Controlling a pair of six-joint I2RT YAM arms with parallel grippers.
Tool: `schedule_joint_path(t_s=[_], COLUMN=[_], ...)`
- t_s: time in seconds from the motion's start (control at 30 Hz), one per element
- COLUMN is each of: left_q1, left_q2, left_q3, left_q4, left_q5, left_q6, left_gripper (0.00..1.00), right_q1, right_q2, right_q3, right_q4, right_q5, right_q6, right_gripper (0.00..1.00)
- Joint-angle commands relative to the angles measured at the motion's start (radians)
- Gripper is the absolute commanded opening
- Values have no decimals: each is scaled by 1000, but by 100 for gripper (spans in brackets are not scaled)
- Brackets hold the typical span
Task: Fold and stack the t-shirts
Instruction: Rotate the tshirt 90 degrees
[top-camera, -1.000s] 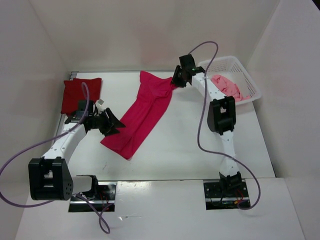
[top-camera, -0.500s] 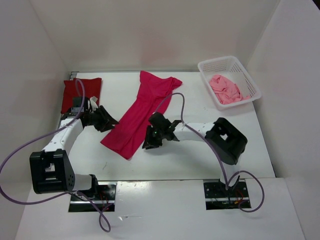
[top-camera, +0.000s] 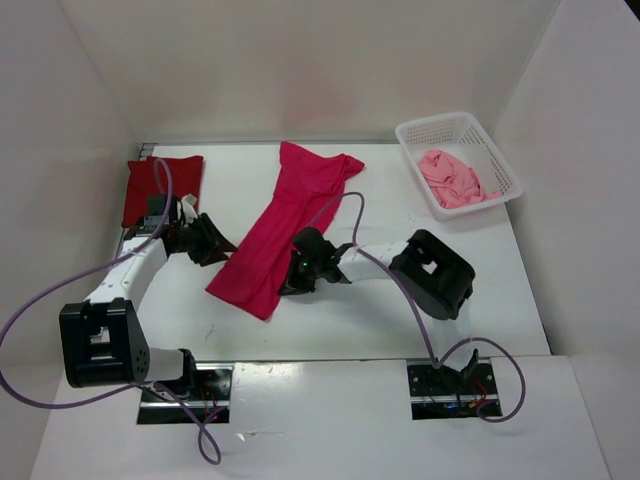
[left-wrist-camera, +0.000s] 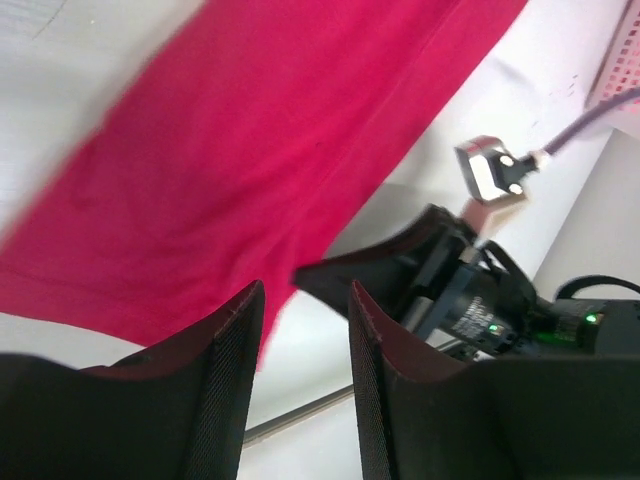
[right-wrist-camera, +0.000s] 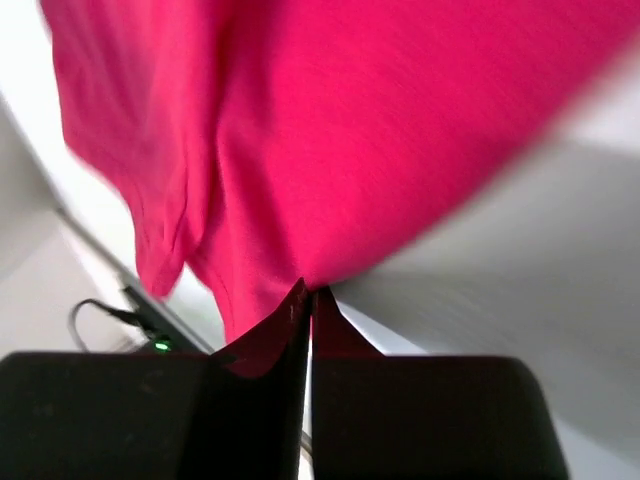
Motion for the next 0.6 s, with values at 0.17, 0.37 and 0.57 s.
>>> schedule_joint_path(t_s=[0.17,0.37,0.57], left_q1=[-138,-263,-373], left_q2=[37,48,38], left_q3=[-18,-127,-182], left_q4=[-27,-56,-66], left_q5=[-64,-44,-15], left_q6=[26,-7,-53], left_gripper=[47,58,62], right_q1=[-148,-149,-149], right_q2=[-458,-543,-727], right_q3=[-302,-412,-509], right_q4=[-271,-315,-355], right_q5=[166,126,172], right_q6=[-141,-122,-51], right_gripper=[1,17,51])
